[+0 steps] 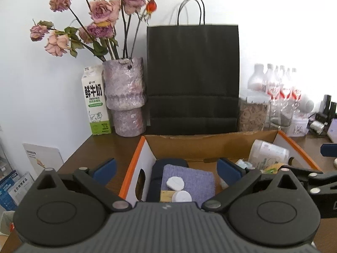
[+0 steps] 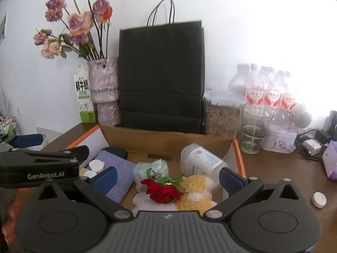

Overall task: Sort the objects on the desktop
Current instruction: 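Withdraw both tools from the box back over the table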

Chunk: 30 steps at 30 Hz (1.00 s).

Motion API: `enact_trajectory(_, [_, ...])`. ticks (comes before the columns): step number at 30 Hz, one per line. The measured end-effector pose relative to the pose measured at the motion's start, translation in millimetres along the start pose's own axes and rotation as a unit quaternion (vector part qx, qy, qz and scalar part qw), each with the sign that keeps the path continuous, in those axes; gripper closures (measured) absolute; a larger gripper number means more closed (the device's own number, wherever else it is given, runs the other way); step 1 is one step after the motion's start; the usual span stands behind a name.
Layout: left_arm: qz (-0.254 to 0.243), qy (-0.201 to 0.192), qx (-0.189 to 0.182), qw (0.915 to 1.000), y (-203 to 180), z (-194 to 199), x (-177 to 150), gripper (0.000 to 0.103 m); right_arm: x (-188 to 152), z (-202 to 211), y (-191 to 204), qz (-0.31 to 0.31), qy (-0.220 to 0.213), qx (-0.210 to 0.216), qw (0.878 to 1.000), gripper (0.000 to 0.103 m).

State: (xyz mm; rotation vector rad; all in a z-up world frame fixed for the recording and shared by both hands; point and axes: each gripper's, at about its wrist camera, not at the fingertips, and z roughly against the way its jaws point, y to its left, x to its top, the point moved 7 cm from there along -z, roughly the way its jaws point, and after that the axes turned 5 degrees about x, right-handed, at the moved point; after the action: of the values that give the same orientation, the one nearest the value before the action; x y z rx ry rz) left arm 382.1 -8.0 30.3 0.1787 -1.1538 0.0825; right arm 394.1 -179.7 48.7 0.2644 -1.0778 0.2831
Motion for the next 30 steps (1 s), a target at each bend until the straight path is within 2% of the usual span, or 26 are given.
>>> enact_trajectory(6, [0.01,-0.007,-0.009,0.9999,6.9,29.0,-3.0,0.0,-0.1,33.5,0.8,0.004,-0.021,-0.006,1.0,0.0])
enact_trajectory(13, [0.018,-0.003,-0.007,0.9998,20.2,62.8,-15.6,0.0,-18.1,68.2,5.4,0.012,-0.02,-0.009,1.0,0.0])
enact_trajectory(22, [0.016,0.026,-0.008,0.9995,29.8,92.1,-50.7,0.0,-63.3,100.4,1.5,0.009,0.013,-0.014,1.0,0.0])
enact_trajectory(30, [0.011,0.068,-0.026,0.9973,24.3,97.7,-84.9,0.0,-102.3,103.0,-3.2,0.001,0.051,-0.016,0.999,0.0])
